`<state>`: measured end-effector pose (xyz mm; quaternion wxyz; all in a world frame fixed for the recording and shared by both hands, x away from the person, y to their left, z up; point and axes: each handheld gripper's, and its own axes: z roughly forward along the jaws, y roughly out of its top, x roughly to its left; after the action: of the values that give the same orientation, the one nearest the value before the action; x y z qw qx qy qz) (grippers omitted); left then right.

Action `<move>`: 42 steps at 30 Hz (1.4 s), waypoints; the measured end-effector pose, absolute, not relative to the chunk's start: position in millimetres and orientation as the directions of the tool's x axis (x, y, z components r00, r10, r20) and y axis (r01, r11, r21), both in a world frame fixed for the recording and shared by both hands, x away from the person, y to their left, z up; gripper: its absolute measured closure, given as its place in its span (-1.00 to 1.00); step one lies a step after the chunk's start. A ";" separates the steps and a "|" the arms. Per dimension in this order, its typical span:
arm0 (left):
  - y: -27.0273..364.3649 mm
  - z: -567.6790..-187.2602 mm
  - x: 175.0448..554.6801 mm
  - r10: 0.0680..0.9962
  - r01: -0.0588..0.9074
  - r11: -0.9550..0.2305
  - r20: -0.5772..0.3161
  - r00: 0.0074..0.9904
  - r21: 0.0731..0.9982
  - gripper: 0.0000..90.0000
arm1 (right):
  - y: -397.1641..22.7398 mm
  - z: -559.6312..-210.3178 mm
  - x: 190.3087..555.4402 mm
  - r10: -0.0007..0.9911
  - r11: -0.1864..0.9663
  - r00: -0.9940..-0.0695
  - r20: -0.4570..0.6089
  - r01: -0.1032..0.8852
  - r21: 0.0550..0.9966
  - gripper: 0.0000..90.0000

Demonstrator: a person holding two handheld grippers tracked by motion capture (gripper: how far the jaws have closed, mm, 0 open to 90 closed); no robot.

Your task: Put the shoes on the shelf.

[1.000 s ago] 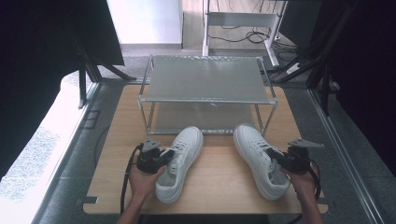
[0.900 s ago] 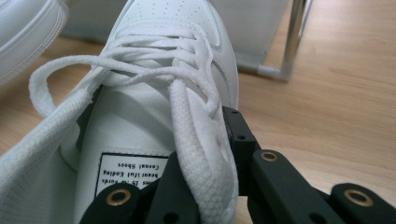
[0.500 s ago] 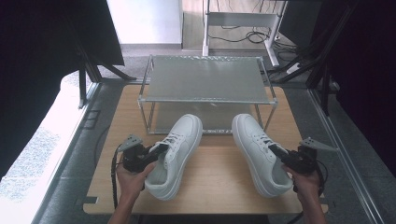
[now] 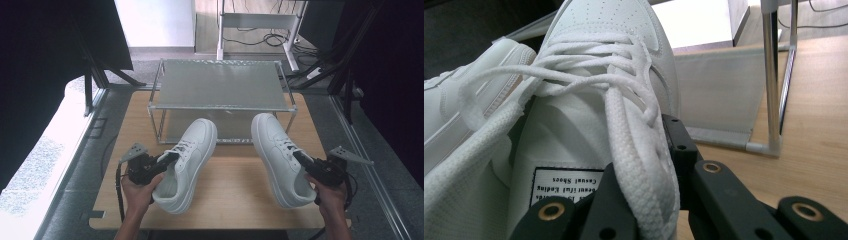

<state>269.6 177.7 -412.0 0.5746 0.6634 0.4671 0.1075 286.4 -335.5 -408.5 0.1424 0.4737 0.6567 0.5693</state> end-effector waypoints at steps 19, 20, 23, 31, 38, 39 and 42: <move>183.0 -395.3 267.0 0.720 0.468 0.156 -0.424 0.549 0.870 0.82 | -331.1 -385.5 283.9 0.737 -0.142 -0.564 0.372 0.408 0.902 0.91; 183.1 -393.9 268.0 0.717 0.466 0.158 -0.425 0.552 0.871 0.82 | -330.7 -384.6 285.4 0.738 -0.139 -0.567 0.367 0.404 0.904 0.91; 181.7 -388.0 271.1 0.716 0.456 0.158 -0.420 0.557 0.876 0.81 | -327.5 -380.6 289.1 0.737 -0.134 -0.571 0.362 0.402 0.906 0.91; 174.3 -369.5 286.0 0.702 0.431 0.175 -0.418 0.576 0.886 0.81 | -321.3 -363.3 300.7 0.719 -0.161 -0.587 0.371 0.378 0.912 0.91; 167.1 -351.3 305.5 0.687 0.427 0.188 -0.429 0.587 0.885 0.81 | -323.3 -343.9 308.9 0.716 -0.184 -0.592 0.369 0.350 0.918 0.91; 165.9 -348.2 308.7 0.685 0.427 0.185 -0.428 0.590 0.885 0.81 | -323.9 -341.5 310.6 0.715 -0.188 -0.592 0.372 0.350 0.918 0.91; 162.0 -338.8 317.6 0.692 0.418 0.175 -0.414 0.592 0.891 0.81 | -325.6 -335.8 317.1 0.715 -0.200 -0.588 0.378 0.345 0.917 0.91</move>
<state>317.6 162.0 -338.8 0.6288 0.6329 0.4385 0.1087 317.1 -325.6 -335.8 0.1436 0.4305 0.6159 0.6440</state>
